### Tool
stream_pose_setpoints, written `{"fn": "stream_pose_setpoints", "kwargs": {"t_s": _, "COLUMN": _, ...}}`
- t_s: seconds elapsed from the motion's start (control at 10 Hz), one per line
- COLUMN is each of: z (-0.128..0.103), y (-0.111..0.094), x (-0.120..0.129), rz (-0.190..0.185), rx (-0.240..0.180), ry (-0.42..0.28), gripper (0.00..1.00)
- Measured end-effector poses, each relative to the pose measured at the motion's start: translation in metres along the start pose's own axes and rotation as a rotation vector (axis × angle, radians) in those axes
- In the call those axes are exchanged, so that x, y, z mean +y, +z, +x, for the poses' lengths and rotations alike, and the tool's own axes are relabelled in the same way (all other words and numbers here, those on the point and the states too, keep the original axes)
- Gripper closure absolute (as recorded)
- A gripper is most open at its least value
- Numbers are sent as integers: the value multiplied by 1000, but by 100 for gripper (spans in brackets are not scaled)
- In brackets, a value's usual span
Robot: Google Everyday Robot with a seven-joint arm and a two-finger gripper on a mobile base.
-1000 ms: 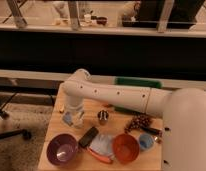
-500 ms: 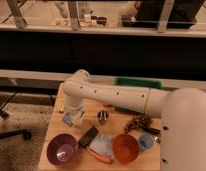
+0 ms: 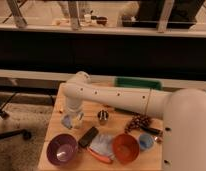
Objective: Place sponge in paper cup
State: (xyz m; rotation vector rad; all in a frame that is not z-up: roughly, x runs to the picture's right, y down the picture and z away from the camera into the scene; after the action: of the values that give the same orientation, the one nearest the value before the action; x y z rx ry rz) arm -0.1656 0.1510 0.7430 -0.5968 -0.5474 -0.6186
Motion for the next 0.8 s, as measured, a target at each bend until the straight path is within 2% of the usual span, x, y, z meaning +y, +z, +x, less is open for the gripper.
{"fn": "stream_pose_setpoints", "kwargs": {"t_s": 0.6, "z": -7, "y": 2, "x": 1, "rz": -15, "rx": -5, "ry": -17, "gripper": 41}}
{"fn": "stream_pose_setpoints", "kwargs": {"t_s": 0.7, "z": -8, "y": 2, "x": 0, "rz": -13, "rx": -4, "ry": -20, "gripper": 29}}
{"fn": "stream_pose_setpoints", "kwargs": {"t_s": 0.8, "z": -9, "y": 1, "x": -1, "rz": -12, "rx": -1, "ry": -23, "gripper": 22}}
